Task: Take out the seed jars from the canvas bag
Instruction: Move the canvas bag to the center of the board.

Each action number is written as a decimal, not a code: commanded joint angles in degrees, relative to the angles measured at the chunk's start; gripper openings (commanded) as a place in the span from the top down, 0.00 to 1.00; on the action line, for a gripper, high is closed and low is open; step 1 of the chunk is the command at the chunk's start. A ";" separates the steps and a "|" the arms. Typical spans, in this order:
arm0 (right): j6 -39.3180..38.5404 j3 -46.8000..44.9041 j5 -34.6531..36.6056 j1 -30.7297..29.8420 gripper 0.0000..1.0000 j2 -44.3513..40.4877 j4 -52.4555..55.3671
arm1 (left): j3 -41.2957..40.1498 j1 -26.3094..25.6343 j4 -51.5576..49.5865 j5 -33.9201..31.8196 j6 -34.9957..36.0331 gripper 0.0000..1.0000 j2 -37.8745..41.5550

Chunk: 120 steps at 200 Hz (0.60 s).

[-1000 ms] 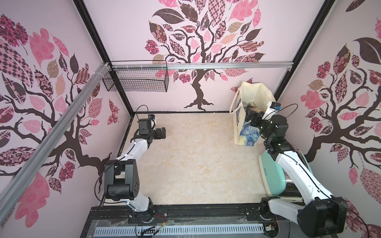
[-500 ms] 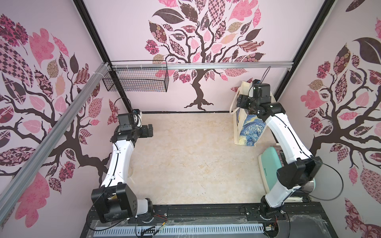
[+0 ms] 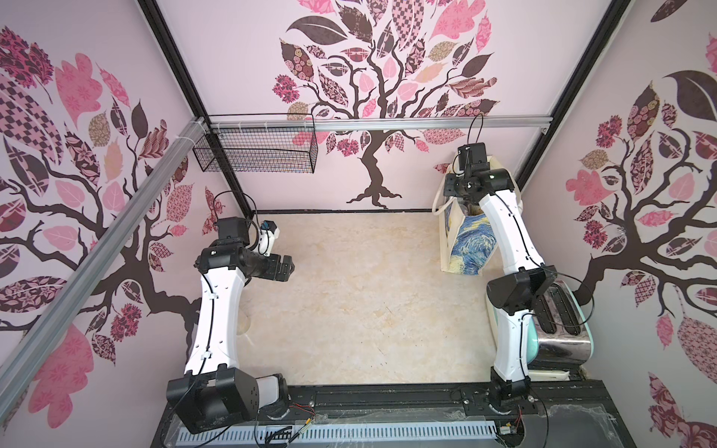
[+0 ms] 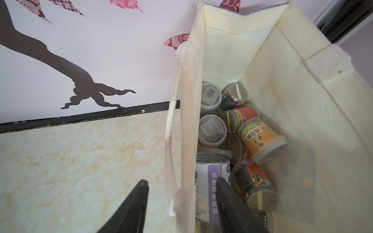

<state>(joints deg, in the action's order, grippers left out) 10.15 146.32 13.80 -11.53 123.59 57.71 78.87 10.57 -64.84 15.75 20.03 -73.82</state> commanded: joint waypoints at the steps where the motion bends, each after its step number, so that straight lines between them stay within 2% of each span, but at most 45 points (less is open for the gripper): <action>1: 0.75 -0.25 -1.44 0.02 0.47 2.43 3.42 | 2.16 -0.05 -2.65 1.89 1.40 0.02 0.35; 44: -0.29 -3.62 -2.80 -0.01 0.62 -0.08 3.05 | 4.67 -0.09 -3.73 3.63 -1.06 0.02 -0.64; 51: -1.42 -5.50 -3.54 0.02 0.70 -0.98 1.88 | 5.24 -0.06 -4.13 4.29 -1.06 0.02 -0.76; 61: -3.02 -8.65 -4.58 0.02 0.87 -2.41 -0.15 | 5.96 -0.10 -4.42 4.71 -1.04 0.02 -0.91; 68: -3.60 -9.81 -5.08 0.00 0.93 -2.98 -0.66 | 6.38 -0.08 -4.42 4.72 -1.56 0.02 -0.76; 90: -4.43 -9.99 -7.60 -0.07 0.95 -3.92 0.22 | 7.35 -0.11 -5.96 6.76 -2.51 0.02 -0.88; 120: -4.94 -11.26 -14.63 -1.33 0.98 -5.98 -0.57 | 9.16 -0.10 -7.49 9.74 -1.75 0.02 -0.96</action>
<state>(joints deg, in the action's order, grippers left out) 6.68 136.25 6.04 -11.94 122.30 55.09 85.69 10.57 -70.13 21.80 18.24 -74.59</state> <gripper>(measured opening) 0.095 0.983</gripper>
